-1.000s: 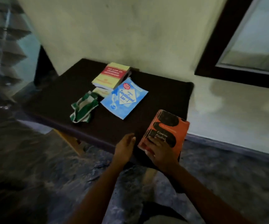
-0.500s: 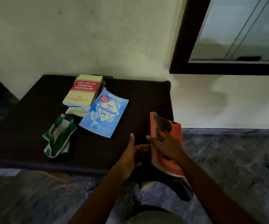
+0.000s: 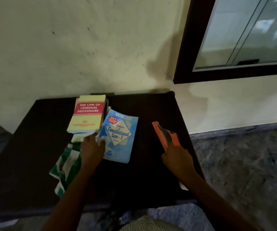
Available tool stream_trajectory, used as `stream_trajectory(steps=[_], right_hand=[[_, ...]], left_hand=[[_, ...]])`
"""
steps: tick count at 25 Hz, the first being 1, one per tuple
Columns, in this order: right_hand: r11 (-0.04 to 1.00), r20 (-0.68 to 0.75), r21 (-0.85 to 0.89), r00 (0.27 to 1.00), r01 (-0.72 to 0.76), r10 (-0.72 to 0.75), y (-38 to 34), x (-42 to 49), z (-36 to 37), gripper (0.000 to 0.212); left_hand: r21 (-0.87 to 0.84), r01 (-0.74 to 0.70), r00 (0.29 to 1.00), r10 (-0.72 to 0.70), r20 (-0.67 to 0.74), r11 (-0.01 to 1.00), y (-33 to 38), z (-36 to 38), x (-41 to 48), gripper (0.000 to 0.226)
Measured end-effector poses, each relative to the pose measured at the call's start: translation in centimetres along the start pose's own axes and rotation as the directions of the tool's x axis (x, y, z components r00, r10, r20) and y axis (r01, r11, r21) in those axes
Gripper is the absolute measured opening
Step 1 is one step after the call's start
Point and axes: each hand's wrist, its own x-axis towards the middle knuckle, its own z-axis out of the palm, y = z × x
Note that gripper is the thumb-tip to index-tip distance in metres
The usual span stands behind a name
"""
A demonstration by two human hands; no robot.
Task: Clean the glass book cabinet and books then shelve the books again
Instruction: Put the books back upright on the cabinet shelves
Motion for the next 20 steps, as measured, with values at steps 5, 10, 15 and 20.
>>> stream_trajectory(steps=[5,10,15,20], right_hand=[[1.0,-0.069,-0.005,0.998,-0.01,0.009,-5.8,-0.3,0.8,0.033],[1.0,-0.126,-0.01,0.992,-0.009,0.008,-9.2,-1.1,0.3,0.044],[0.991,-0.29,0.069,0.949,-0.111,0.126,-7.9,-2.6,-1.1,0.046],[0.97,-0.434,0.147,0.869,-0.192,0.238,-3.5,-4.7,-3.5,0.042]], left_hand=[[-0.135,0.151,0.942,-0.101,0.319,0.979,-1.9,0.1,3.0,0.048],[-0.578,0.344,0.808,0.081,0.584,0.74,-0.5,-0.9,3.5,0.037],[-0.482,-0.126,0.74,0.406,0.537,0.867,2.6,-1.7,1.4,0.058],[-0.68,0.132,0.73,0.394,0.559,0.721,8.2,0.8,-4.1,0.051]])
